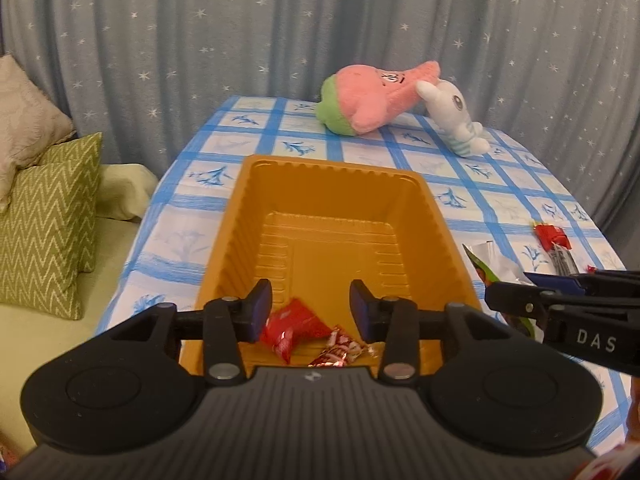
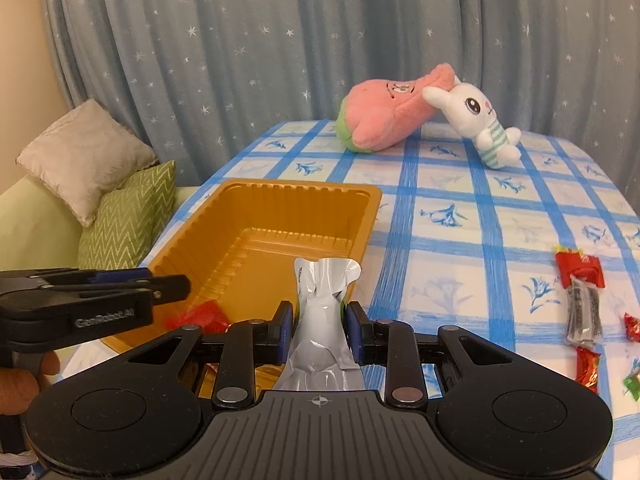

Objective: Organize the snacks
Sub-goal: 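Carry both snacks over the orange tray and open the left gripper, then lower the white snack into the tray and open the right gripper, then move the right gripper toward the green-wrapped candy, then grasp the green-wrapped candy with the right gripper while the left gripper grasps a red candy, then carry both candies over the orange tray and open the left gripper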

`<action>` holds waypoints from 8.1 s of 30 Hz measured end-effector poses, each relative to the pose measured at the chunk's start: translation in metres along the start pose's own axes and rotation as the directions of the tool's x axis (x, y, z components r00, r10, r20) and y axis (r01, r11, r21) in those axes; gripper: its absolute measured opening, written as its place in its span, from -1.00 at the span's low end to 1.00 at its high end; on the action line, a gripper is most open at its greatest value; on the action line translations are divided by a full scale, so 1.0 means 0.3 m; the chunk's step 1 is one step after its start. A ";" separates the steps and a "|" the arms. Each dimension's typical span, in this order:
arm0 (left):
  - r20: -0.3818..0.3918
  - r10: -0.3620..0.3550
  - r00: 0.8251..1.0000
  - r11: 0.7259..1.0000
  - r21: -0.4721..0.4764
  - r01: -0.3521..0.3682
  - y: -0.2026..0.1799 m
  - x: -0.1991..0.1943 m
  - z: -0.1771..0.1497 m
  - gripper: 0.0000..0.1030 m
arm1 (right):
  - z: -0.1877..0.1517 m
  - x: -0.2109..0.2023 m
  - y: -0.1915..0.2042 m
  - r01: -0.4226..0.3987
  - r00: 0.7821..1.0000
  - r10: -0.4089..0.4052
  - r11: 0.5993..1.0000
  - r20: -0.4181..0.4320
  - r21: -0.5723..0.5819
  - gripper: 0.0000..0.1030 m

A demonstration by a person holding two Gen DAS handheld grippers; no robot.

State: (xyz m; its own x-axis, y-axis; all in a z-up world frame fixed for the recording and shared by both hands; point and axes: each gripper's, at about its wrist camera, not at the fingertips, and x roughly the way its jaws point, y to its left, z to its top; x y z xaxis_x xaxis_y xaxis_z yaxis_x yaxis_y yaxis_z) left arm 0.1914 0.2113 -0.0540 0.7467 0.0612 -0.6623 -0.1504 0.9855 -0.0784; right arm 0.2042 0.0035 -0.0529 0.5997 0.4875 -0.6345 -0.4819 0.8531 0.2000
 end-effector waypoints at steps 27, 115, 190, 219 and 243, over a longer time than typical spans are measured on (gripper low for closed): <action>0.022 0.020 1.000 0.998 -0.066 -0.018 0.013 -0.161 -0.071 0.27 | -0.058 -0.084 -0.037 -0.017 0.999 0.014 0.998 0.040 0.064 0.26; -0.120 -0.228 0.966 0.967 0.085 0.239 -0.800 0.171 -0.138 0.75 | -0.270 -0.159 -0.883 0.355 0.929 -0.369 0.870 -0.025 0.342 -0.15; 0.003 -0.081 0.997 0.995 0.054 0.081 -0.529 -0.349 -0.193 -0.64 | -0.253 -0.572 -0.252 0.207 0.971 -0.216 0.974 0.104 0.094 -0.57; 0.021 0.008 1.000 0.999 -0.043 -0.007 -0.213 -0.362 -0.144 -0.64 | -0.163 -0.405 0.008 0.091 0.993 -0.086 0.994 0.083 -0.057 -0.57; -0.026 0.007 1.000 1.000 -0.003 -0.007 -0.025 -0.060 -0.006 -0.64 | 0.006 -0.040 0.075 0.007 0.999 -0.005 0.998 0.040 -0.062 -0.57</action>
State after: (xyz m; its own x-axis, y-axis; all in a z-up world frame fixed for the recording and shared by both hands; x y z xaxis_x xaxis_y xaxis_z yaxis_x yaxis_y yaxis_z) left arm 0.1779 0.2024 -0.0428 0.7283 0.0637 -0.6822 -0.1573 0.9846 -0.0759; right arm 0.1874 0.0172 -0.0394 0.6271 0.4904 -0.6052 -0.5162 0.8435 0.1487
